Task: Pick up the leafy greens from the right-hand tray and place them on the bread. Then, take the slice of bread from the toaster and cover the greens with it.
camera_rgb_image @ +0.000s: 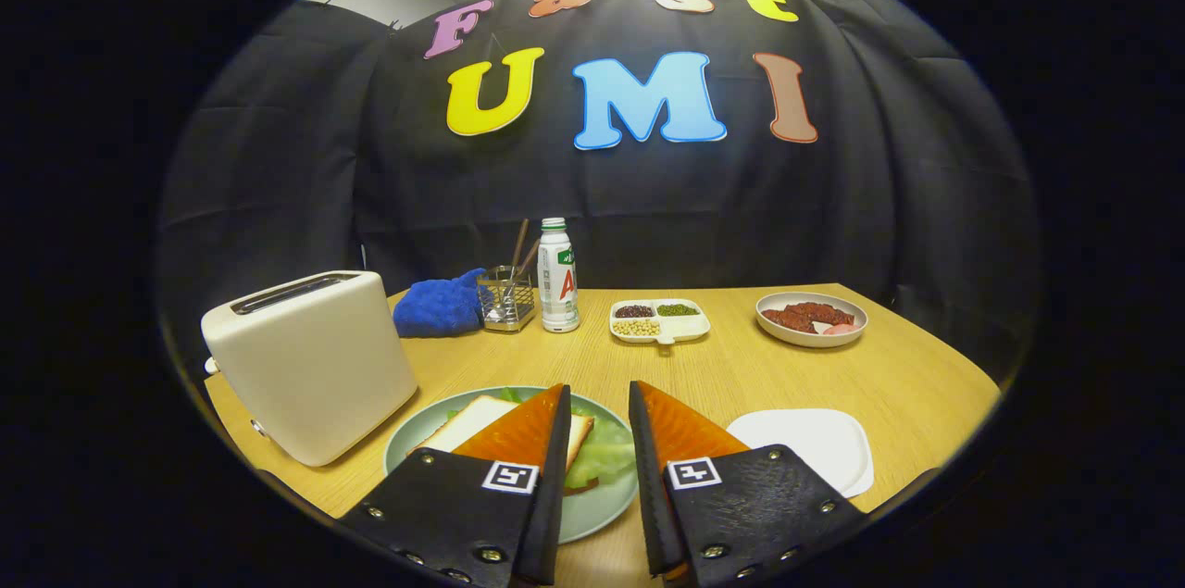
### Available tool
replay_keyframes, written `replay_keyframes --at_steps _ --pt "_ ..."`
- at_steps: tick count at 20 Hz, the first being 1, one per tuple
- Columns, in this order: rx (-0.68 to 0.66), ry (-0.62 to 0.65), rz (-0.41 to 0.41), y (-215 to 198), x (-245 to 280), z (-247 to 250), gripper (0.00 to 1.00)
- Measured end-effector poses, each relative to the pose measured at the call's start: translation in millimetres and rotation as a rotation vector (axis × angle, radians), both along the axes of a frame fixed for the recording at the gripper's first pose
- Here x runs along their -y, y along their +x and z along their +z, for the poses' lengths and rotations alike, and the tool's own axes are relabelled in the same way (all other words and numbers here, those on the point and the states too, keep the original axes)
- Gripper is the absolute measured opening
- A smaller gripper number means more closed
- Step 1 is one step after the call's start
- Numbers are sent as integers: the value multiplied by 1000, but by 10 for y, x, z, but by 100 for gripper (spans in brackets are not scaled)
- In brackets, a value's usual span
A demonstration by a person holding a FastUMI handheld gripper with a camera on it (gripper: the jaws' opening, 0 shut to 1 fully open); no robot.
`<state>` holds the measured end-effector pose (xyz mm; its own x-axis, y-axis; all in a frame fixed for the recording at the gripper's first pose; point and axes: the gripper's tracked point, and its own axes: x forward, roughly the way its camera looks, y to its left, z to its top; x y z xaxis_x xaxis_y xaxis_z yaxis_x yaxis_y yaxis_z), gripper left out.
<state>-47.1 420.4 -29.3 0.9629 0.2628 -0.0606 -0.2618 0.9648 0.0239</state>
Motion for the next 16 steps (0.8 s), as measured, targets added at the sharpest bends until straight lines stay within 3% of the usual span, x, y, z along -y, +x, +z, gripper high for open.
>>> replay_keyframes --at_steps 6,11,14,16 --pt "-31 -2 -49 241 466 28 39" --pt "-10 -18 -186 491 1169 17 39" --pt "154 -12 -133 523 1387 237 39" --pt "139 -91 -208 555 1700 146 38"
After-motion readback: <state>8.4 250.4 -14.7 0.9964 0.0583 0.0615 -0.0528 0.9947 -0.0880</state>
